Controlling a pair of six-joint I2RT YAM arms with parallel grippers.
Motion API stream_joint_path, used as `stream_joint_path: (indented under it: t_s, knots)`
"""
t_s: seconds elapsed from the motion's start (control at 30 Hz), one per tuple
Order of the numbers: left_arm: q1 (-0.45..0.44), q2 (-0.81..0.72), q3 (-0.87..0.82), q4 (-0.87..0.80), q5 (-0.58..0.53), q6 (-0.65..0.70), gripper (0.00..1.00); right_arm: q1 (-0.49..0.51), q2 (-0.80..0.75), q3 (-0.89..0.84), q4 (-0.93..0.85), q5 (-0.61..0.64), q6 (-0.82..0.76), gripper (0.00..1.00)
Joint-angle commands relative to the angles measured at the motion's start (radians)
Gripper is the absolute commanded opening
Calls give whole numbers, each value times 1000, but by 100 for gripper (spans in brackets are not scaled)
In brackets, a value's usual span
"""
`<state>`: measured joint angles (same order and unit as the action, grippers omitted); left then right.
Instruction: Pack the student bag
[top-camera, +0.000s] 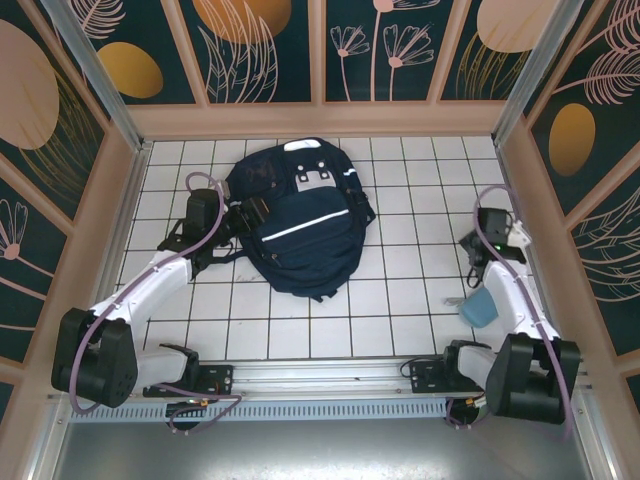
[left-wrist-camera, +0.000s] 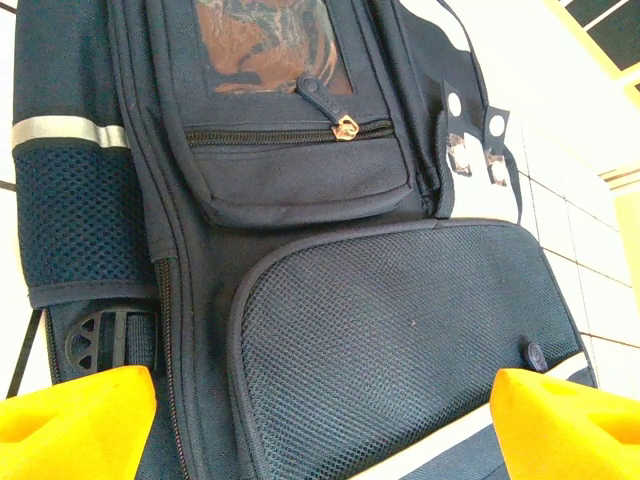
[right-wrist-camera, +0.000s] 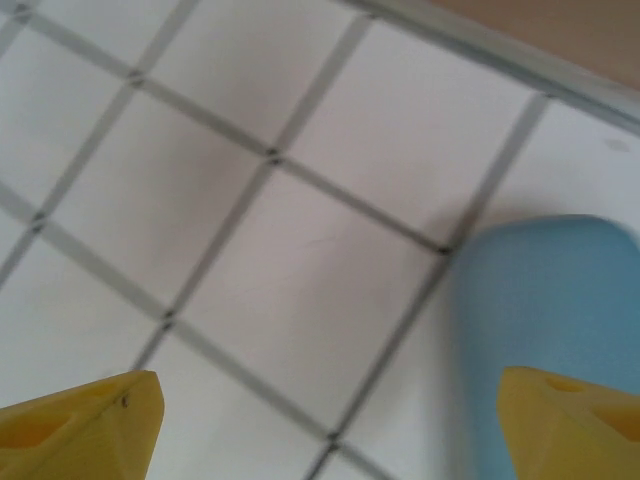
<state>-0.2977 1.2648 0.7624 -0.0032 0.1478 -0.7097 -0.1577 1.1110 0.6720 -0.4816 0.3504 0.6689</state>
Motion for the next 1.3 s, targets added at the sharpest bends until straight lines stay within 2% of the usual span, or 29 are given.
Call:
stream_joint_path:
  t_s: [0.0,0.17,0.37,0.43,0.67,0.8,0.93,1.0,1.1,1.17,1.27]
  knots:
    - [-4,-10,41,-11,-5,49,87,-101,-18,-60,-32,-13,14,87]
    - [-4,-2,56,-5,17,52,88,-162,28,-94,13,-47,25,88]
    - [-10,7,64,12,55,42,88,-147,90,-130,73,-163,15,86]
    - [-20,13,70,15,62,41,89,-102,90,-132,89,-194,32,86]
    - [-92,64,115,47,93,16,88,178,148,-86,164,-273,159,86]
    - [-148,105,150,60,101,5,88,279,221,-25,211,-312,143,83]
    - [-228,167,203,77,114,-6,88,297,202,37,187,-330,45,80]
    - [-276,212,245,84,122,-10,88,292,148,53,135,-288,4,81]
    - [-328,277,294,89,125,-9,87,230,122,56,61,-234,-45,88]
    - [-348,306,316,99,125,-14,87,199,141,41,42,-229,-73,96]
    - [-360,333,336,99,121,-16,87,223,196,26,53,-248,-101,99]
